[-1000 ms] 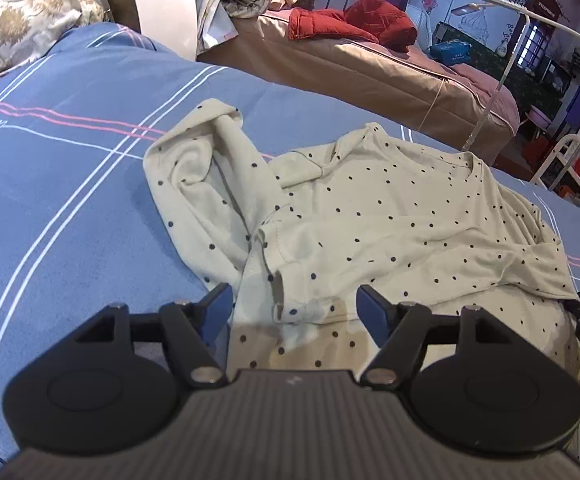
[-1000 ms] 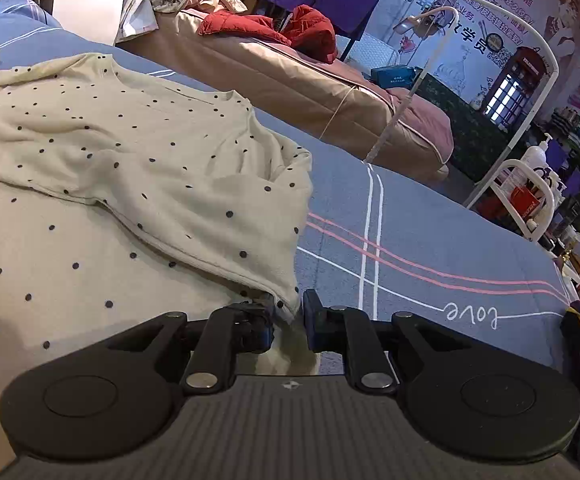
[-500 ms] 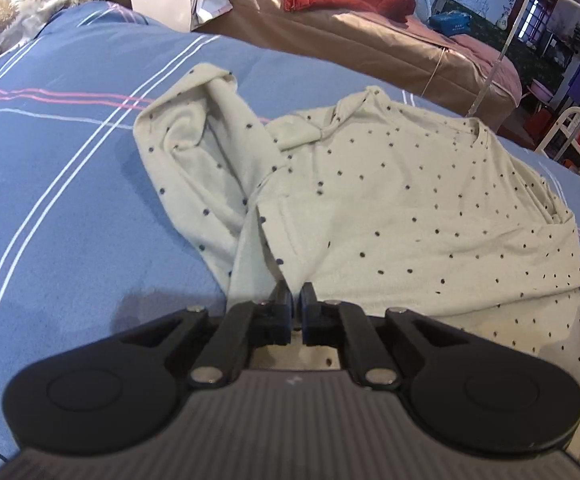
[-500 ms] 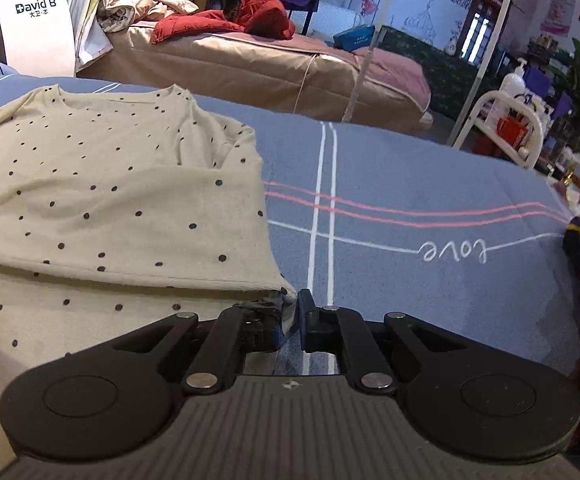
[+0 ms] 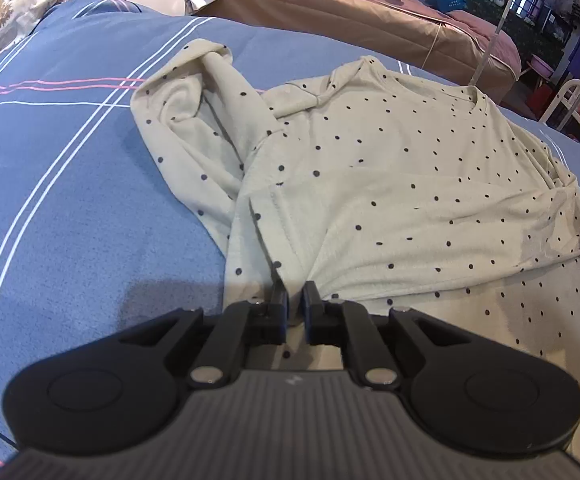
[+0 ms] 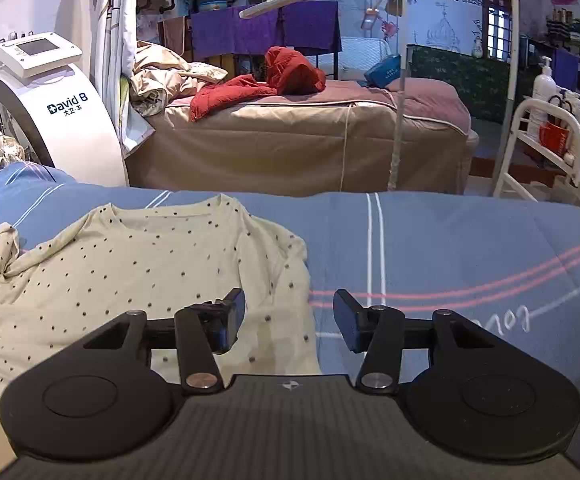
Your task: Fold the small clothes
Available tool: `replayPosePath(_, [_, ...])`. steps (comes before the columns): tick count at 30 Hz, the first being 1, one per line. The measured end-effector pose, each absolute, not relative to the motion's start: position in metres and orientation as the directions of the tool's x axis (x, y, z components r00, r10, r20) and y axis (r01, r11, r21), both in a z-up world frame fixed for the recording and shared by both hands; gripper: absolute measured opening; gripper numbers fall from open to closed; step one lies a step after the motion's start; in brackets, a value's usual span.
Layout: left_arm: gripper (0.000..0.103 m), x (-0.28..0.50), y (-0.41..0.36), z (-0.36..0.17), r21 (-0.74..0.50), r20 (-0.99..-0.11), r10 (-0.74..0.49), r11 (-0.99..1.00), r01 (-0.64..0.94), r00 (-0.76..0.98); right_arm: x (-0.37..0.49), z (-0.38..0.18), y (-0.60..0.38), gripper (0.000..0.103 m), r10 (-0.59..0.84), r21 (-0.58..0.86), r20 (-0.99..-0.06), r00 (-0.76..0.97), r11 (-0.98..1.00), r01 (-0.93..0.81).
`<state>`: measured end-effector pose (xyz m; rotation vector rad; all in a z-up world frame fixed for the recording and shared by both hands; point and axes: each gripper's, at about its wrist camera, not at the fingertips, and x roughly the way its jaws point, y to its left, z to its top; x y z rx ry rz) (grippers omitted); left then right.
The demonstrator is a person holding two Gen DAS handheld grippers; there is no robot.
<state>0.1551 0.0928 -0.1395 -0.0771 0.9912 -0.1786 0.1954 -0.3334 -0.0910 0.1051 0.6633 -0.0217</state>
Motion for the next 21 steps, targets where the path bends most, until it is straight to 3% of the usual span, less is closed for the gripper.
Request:
replayPosePath(1, [0.007,0.155,0.093,-0.139,-0.144,-0.824,-0.184,0.983,0.116,0.535,0.214,-0.095,-0.330,0.052,0.035,0.113,-0.643,0.765,0.992,0.049])
replayPosePath(2, [0.008,0.155,0.093,-0.139,-0.144,-0.824,-0.185,0.983,0.117,0.535,0.229,-0.099,-0.327,0.035,0.054,0.135,-0.667,0.743,0.990,0.049])
replayPosePath(6, [0.008,0.155,0.094,-0.139,-0.149,-0.825,-0.191,0.981,0.121,0.532,0.263,-0.117,-0.320,0.035,0.032,0.130,-0.740,0.672,0.987,0.095])
replayPosePath(15, [0.009,0.156,0.096,-0.140,-0.162,-0.826,-0.207,0.978,0.131,0.524,0.272,-0.131,-0.333,0.035,-0.103,0.001,-0.792,0.601,0.985,0.170])
replayPosePath(19, [0.009,0.157,0.096,-0.142,-0.163,-0.826,-0.209,0.978,0.133,0.523,0.277,-0.134,-0.344,0.009,-0.042,0.067,-0.797,0.602,0.985,0.157])
replayPosePath(21, [0.009,0.157,0.096,-0.142,-0.164,-0.826,-0.210,0.977,0.134,0.523,0.277,-0.127,-0.352,0.005,-0.051,0.096,-0.774,0.631,0.976,0.197])
